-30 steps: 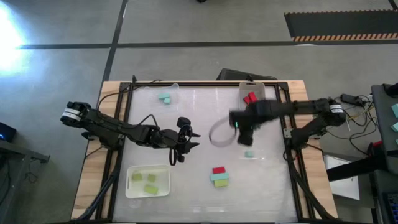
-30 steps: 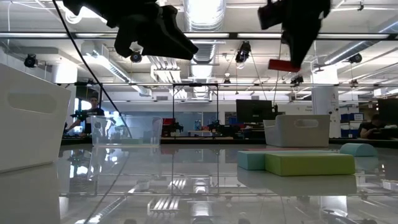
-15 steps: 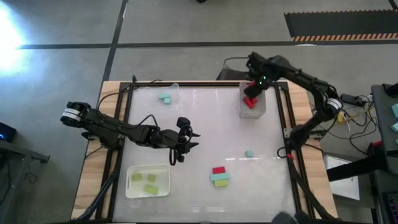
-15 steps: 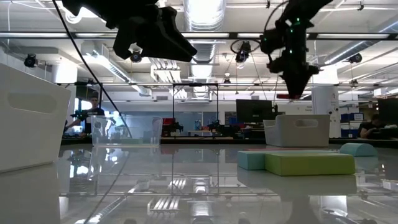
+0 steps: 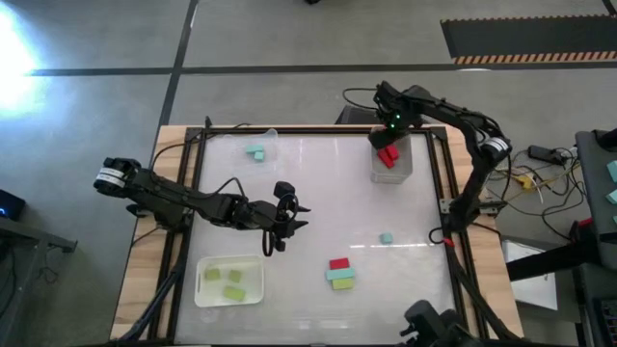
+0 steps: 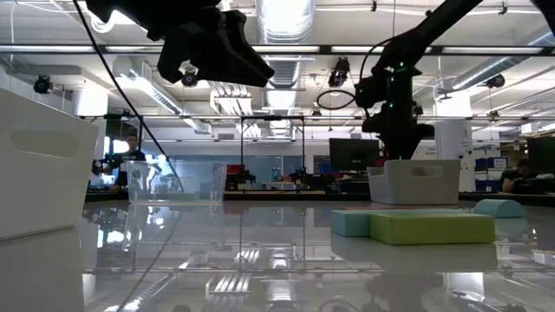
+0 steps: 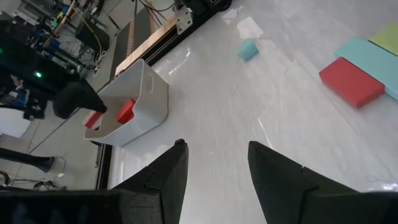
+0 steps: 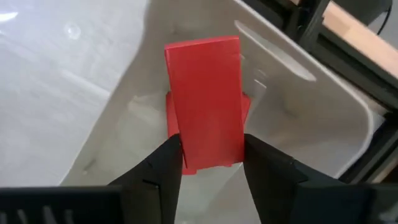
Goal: Sort & place blocks by color
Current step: Put the right red block into the gray bin, then put the right blue block into the transparent bin
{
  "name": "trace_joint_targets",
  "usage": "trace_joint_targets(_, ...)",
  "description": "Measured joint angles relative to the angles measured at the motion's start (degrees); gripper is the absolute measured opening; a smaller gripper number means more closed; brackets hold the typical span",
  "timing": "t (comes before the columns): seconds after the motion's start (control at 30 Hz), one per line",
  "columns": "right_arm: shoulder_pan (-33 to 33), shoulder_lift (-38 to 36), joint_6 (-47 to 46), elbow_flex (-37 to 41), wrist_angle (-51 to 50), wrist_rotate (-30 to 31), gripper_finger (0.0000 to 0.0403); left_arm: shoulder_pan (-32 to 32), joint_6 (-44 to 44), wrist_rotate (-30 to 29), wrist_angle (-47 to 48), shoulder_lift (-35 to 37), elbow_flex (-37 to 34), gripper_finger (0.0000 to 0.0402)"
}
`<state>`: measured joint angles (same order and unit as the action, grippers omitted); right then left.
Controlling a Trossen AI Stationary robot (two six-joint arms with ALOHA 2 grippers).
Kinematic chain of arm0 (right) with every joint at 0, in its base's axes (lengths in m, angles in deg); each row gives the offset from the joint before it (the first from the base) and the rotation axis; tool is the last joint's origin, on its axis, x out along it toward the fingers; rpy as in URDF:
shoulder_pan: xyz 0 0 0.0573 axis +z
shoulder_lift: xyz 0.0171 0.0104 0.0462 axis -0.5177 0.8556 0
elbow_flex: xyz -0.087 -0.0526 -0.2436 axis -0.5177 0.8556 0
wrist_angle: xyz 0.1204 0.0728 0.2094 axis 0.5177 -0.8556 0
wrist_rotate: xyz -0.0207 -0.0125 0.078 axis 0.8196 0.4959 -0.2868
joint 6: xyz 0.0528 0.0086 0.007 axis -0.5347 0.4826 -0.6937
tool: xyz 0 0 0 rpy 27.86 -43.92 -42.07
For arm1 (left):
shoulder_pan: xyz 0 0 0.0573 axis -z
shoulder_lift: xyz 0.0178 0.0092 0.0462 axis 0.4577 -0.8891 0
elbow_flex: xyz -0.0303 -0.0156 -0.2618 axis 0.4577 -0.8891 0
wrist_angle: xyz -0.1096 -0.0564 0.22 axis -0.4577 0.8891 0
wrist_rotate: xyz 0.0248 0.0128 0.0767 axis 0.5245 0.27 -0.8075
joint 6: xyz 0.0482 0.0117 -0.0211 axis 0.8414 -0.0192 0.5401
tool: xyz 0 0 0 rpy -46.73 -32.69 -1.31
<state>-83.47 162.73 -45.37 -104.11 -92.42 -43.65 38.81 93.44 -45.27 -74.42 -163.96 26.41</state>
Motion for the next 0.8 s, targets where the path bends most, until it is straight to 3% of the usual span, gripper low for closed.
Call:
trace_joint_targets(0.23, 0.02, 1.26, 0.32, -0.02, -0.09, -0.01, 0.0187, 0.02, -0.06, -0.01, -0.02, 0.00, -0.04, 0.0152)
trace_joint_targets(0.5, 2.66, -6.73, -1.60, 0.21, -4.30, -1.37, 0.0185, 0.02, -1.53, 0.00, -0.01, 0.00, -0.08, 0.0152)
trace_joint_targets(0.63, 8.86, -12.67, -5.57, 1.39, -4.91, -2.01, 0.0173, 0.02, -1.60, 0.00, 0.00, 0.00, -0.08, 0.0152)
trace_joint_targets(0.8, 21.04, -19.64, -12.21, 4.45, -4.71, -2.02, 0.0159, 0.02, -3.10, 0.00, 0.00, 0.00, -0.11, 0.0152)
